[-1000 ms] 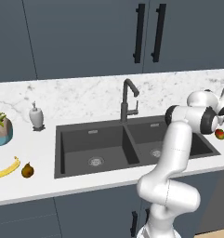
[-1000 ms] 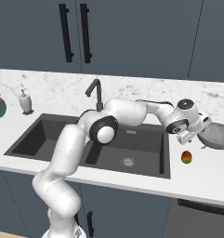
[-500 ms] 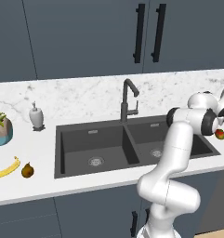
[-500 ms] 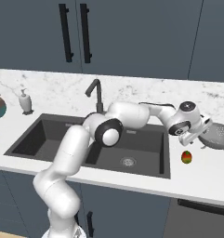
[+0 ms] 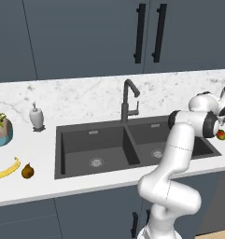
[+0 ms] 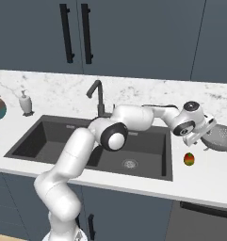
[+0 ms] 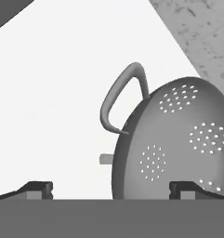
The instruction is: Put the colander in the sink, put the pear, banana, mango in the colander, and turn on the sink faucet and pour water over the colander.
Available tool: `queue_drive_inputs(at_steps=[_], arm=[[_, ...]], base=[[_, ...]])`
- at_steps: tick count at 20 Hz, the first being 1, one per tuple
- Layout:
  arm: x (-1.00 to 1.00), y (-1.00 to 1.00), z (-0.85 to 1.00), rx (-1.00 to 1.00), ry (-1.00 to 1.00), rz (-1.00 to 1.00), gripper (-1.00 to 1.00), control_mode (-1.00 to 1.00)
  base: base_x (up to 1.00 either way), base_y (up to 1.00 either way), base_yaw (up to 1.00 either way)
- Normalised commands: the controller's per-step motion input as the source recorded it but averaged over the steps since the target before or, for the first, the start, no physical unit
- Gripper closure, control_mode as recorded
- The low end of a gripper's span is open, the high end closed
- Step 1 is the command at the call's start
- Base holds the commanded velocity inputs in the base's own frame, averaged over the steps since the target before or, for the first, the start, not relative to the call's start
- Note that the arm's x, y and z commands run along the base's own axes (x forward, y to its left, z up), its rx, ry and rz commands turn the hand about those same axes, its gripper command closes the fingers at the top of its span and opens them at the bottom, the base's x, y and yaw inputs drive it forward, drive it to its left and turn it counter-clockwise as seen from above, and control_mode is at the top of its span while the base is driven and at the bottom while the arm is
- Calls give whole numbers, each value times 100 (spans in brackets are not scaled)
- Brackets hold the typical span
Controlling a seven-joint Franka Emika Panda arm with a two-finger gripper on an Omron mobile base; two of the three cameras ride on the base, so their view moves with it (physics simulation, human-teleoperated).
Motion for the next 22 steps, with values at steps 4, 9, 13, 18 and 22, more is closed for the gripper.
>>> queue_drive_inputs(at_steps=[4,9,13,18,22], arm=[[16,-9,-1,0,12,0,-100,-100],[2,-8,-10,0,0,0,-100,-100],[0,-5,-20,0,0,0,-100,-100],[-1,-8,-15,0,0,0,-100,-100],[-8,0,-15,0,0,0,100,-100]], base=[[0,0,0],[0,0,0],[0,0,0],[0,0,0],[0,0,0]])
